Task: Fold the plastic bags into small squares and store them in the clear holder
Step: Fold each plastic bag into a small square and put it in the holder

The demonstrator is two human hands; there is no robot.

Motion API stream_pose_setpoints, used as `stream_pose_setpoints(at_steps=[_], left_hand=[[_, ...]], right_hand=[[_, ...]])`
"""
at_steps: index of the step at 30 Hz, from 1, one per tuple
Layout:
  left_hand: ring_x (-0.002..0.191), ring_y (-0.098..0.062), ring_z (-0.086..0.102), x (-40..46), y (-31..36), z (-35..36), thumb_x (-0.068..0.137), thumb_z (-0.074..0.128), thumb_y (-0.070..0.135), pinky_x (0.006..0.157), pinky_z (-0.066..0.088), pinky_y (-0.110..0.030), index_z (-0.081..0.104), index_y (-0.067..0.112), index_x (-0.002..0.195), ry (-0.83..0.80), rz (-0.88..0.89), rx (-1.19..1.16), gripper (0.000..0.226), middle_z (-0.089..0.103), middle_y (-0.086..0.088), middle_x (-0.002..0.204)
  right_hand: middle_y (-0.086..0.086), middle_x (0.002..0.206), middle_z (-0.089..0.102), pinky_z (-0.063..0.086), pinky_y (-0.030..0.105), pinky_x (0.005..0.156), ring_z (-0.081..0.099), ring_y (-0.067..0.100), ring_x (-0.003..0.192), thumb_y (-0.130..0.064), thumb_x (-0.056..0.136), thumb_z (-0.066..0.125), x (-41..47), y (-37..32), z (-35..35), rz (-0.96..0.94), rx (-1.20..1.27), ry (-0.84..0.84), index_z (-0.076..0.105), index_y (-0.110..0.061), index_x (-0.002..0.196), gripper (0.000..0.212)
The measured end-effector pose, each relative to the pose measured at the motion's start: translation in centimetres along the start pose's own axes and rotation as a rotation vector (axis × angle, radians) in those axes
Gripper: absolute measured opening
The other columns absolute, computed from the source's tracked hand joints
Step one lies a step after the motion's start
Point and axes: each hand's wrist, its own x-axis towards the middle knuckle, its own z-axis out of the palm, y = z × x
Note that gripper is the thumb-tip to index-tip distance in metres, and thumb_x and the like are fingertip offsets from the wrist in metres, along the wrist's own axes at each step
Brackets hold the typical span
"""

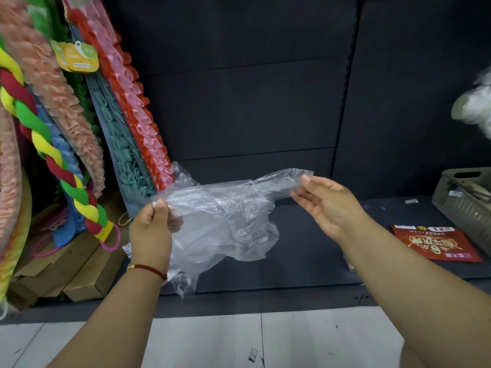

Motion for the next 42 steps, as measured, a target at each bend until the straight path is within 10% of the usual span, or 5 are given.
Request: stream_pose_setpoints(at_steps=[10,15,20,28,42], left_hand=[[0.048,-0.019,0.042,-0.1,0.6,-0.2,0.103,0.045,0.032,0.055,0.038,-0.031,0.042,0.014,0.061,0.001,0.151,0.240,0.046,0.046,-0.005,0.050],[0.040,-0.009,0.032,0.4,1.6,0.6,0.102,0.046,0.036,0.043,0.033,-0.022,0.038,0.020,0.062,0.042,-0.091,0.002,0.044,0.036,0.007,0.045],[0.060,-0.019,0.052,0.3,1.8,0.8,0.098,0.046,0.052,0.063,0.045,-0.034,0.061,0.018,0.084,-0.054,-0.469,-0.121,0.040,0.057,-0.001,0.061],[0.085,-0.024,0.073,-1.9,2.9,0.7,0.077,0.068,0.039,0.062,0.060,-0.035,0.022,0.039,0.151,-0.556,-0.617,-0.197,0.088,0.058,0.001,0.128],[0.053,-0.007,0.063,-1.4,2.6,0.6,0.093,0.049,-0.010,0.049,0.052,-0.015,0.066,-0.002,0.092,-0.413,-0.676,-0.263,0.019,0.068,-0.006,0.067]], right_hand=[[-0.002,0.061,0.057,0.054,0.026,0.060,0.057,0.008,0.052,-0.028,0.099,0.055,0.7,0.3,-0.3,-0.325,-0.383,0.269,0.056,-0.011,0.074,0.030],[0.002,0.092,0.075,0.054,0.030,0.086,0.071,0.017,0.092,-0.068,0.060,0.077,-0.9,0.8,0.2,-0.045,-0.396,-0.269,0.062,-0.013,0.105,0.072],[0.004,0.085,0.072,0.050,0.026,0.088,0.067,0.014,0.086,-0.017,0.085,0.074,-2.3,2.4,1.3,-0.078,-0.896,-0.572,0.071,-0.009,0.081,0.010],[0.007,0.069,0.066,0.052,0.037,0.078,0.061,0.016,0.063,-0.018,0.099,0.055,-1.1,1.7,1.1,-0.090,-0.721,-0.379,0.058,-0.008,0.083,0.019],[0.003,0.049,0.053,0.048,0.027,0.066,0.050,0.020,0.045,-0.032,0.105,0.040,-0.6,1.6,-0.9,0.226,-0.822,-0.386,0.052,-0.010,0.088,0.031]])
